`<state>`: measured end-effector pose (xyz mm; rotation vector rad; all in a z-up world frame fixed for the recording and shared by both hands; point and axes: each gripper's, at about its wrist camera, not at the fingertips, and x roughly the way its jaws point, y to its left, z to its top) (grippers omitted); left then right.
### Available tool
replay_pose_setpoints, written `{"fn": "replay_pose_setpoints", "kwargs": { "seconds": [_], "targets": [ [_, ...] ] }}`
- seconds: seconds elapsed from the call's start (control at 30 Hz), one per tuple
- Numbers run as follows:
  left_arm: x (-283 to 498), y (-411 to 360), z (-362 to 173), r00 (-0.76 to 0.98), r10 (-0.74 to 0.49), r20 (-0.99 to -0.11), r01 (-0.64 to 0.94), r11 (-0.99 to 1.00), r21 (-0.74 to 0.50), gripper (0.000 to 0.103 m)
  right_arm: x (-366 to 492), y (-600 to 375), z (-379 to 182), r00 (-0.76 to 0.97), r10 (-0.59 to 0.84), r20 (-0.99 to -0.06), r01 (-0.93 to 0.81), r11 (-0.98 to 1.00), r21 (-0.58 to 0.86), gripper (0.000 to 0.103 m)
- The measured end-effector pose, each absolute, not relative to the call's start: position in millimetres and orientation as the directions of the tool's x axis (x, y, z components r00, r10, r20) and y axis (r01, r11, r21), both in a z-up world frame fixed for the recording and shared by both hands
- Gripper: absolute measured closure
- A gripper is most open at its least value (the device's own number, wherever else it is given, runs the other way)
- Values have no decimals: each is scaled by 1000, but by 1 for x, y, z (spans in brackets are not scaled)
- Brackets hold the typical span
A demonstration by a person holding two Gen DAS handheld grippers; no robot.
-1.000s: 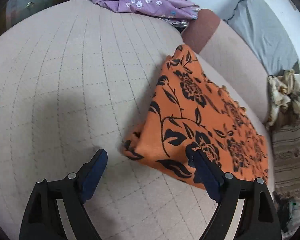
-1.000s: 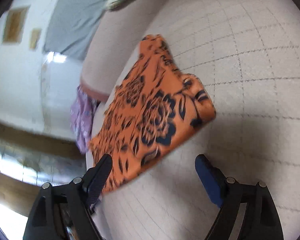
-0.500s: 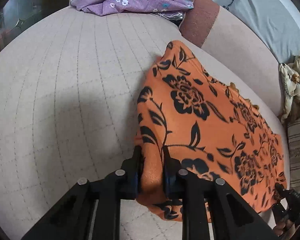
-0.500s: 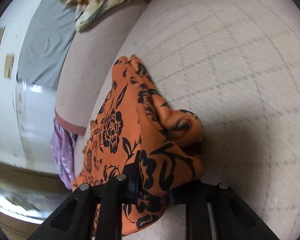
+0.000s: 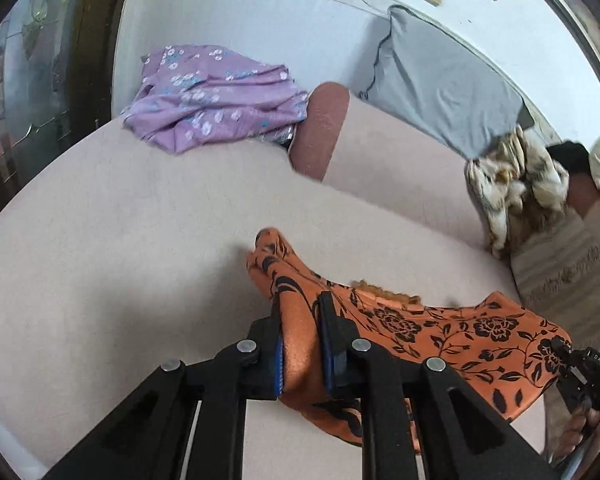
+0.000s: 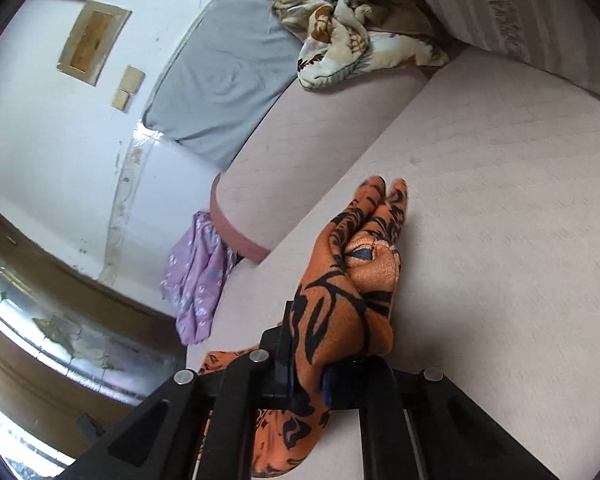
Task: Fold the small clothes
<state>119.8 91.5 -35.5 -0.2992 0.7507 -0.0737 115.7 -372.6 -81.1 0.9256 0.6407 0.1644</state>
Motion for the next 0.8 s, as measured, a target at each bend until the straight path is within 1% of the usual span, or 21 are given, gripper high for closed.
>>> {"fn": "replay_pose_setpoints", "kwargs": {
  "seconds": [0.03, 0.07, 0.1, 0.13, 0.17, 0.2, 0.23, 0.3, 0.4, 0.43, 0.47, 0.5, 0.53, 0.6, 0.63, 0.67, 0.7, 0.73, 0.77, 0.8],
  "targets": [
    [103, 95, -56, 711, -152, -686, -56, 961, -270, 78, 96, -373, -90, 790, 395, -469, 156, 610, 777, 90],
    [92, 97, -79, 686, -130, -715, -72, 967, -245, 64, 77, -377, -103, 773, 388, -501, 179, 624, 760, 87],
    [86, 99, -100, 656, -125, -744, -78, 970, -232, 57, 63, -377, -122, 744, 378, -552, 214, 647, 732, 83],
    [82, 105, -139, 558, -123, -821, -94, 973, -210, 52, 53, -376, -142, 710, 377, -595, 241, 664, 708, 72],
    [81, 110, -165, 465, -115, -878, -118, 975, -190, 52, 41, -376, -171, 643, 380, -665, 291, 681, 672, 66],
    [79, 116, -177, 435, -128, -891, -133, 970, -204, 53, 28, -380, -197, 575, 380, -725, 361, 677, 641, 66],
    [68, 125, -172, 512, -146, -846, -131, 960, -246, 53, 17, -385, -210, 560, 381, -735, 391, 661, 641, 66],
    [64, 128, -154, 533, -53, -844, -181, 968, -175, 50, -1, -396, -207, 584, 334, -740, 408, 668, 623, 66],
    [64, 125, -126, 601, -25, -799, -177, 971, -163, 48, -5, -408, -173, 644, 250, -723, 382, 713, 588, 64],
    [65, 119, -117, 625, -23, -781, -160, 975, -157, 43, -4, -411, -159, 669, 234, -705, 356, 732, 581, 62],
    [66, 114, -111, 637, -29, -770, -141, 978, -154, 40, -1, -407, -145, 693, 232, -683, 322, 747, 581, 49],
    [66, 109, -109, 646, -39, -763, -124, 980, -155, 39, 4, -399, -129, 721, 256, -644, 259, 762, 593, 38],
    [67, 99, -107, 653, -59, -755, -92, 983, -157, 39, 5, -399, -125, 731, 284, -620, 214, 768, 604, 21],
    [72, 88, -110, 647, -90, -757, -50, 986, -160, 39, 26, -377, -122, 714, 411, -567, 81, 756, 649, 20],
    [74, 79, -114, 634, -106, -766, -24, 987, -156, 39, 34, -371, -128, 689, 455, -563, 54, 743, 667, 20],
    [76, 72, -116, 625, -109, -773, -16, 988, -153, 39, 48, -364, -149, 629, 528, -571, 47, 707, 705, 20],
    [78, 67, -120, 617, -115, -779, -8, 988, -152, 39, 57, -364, -170, 586, 557, -588, 81, 682, 727, 21],
    [77, 63, -122, 610, -118, -783, -2, 989, -151, 39, 60, -373, -192, 564, 533, -631, 151, 685, 713, 22],
    [80, 59, -128, 591, -110, -799, 1, 991, -136, 39, 60, -383, -211, 549, 469, -692, 246, 700, 670, 33],
    [80, 57, -131, 578, -102, -809, 1, 992, -124, 39, 59, -390, -217, 562, 458, -689, 276, 681, 678, 37]
  ]
}}
